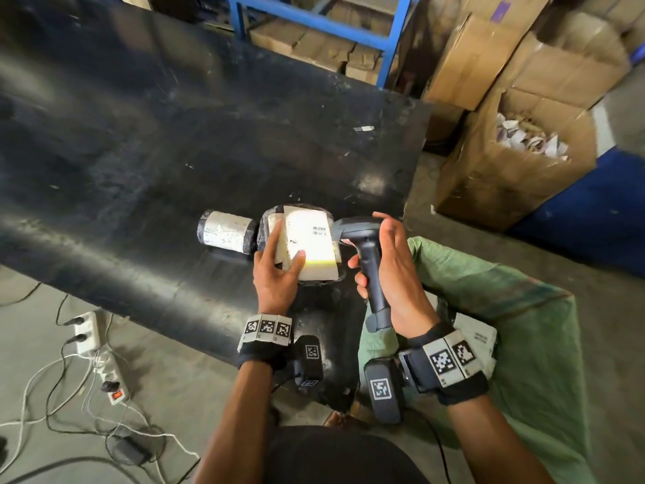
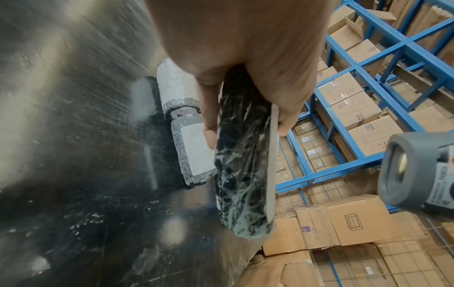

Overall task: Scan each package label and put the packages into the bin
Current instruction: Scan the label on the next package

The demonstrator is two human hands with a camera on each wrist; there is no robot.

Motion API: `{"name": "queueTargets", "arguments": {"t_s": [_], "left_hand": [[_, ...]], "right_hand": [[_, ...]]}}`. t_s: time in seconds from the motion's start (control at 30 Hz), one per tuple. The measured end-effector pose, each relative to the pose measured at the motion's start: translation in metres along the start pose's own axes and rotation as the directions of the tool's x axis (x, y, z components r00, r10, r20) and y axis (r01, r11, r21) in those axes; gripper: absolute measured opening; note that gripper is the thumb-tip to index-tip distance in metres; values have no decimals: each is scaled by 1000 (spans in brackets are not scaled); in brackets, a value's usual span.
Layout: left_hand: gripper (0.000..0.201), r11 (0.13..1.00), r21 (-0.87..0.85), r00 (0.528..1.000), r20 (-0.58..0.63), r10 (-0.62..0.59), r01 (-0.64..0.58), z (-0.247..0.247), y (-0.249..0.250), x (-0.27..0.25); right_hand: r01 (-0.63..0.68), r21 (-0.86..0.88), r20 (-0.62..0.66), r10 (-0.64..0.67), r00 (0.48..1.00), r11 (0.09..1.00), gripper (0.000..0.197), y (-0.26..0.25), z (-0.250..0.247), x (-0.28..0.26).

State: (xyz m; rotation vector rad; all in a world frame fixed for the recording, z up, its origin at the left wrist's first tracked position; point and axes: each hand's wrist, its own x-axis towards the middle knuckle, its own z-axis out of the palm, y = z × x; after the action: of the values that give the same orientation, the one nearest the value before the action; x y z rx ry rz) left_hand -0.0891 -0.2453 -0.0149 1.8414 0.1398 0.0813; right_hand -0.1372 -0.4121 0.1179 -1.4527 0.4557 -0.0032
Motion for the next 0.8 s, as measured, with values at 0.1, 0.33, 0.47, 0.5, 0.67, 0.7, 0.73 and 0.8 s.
{"name": "queueTargets", "arguments": {"t_s": [0.1,0.33,0.47,0.5,0.67,0.7,0.73,0.8], "left_hand": [[72,1000,-17,1000,-1,-6,6,-1,-1,3],[74,1000,-8,1000,-15,-12,12,-6,-5,6],[74,1000,1,999,-42,-31,31,-14,-10,7],[74,999,8,998,-47,-41,41,-17,-11,8],[74,996,54,994,-92,-62,67,-38,-18,12],[74,996,58,993,-103,-65,71,-43,-19,12],[73,996,57,991,-115,-65,72,-48,-20,13],[72,997,54,991,-125,-56,63,-59,-24,14]], "right_hand": [[-2,8,-4,2,1000,1000,31,0,-1,1],[-36,11,16,36,999,999,32,3,-1,4],[-126,-78,-20,125,992,989,33,27,3,12],[-163,-112,-39,159,986,980,32,38,4,14],[-377,-239,-153,349,924,895,30,115,10,25],[-407,-242,-173,374,911,881,31,130,13,27],[-430,-236,-194,391,900,872,32,142,17,27],[-468,-178,-230,425,875,866,32,160,24,28]]}}
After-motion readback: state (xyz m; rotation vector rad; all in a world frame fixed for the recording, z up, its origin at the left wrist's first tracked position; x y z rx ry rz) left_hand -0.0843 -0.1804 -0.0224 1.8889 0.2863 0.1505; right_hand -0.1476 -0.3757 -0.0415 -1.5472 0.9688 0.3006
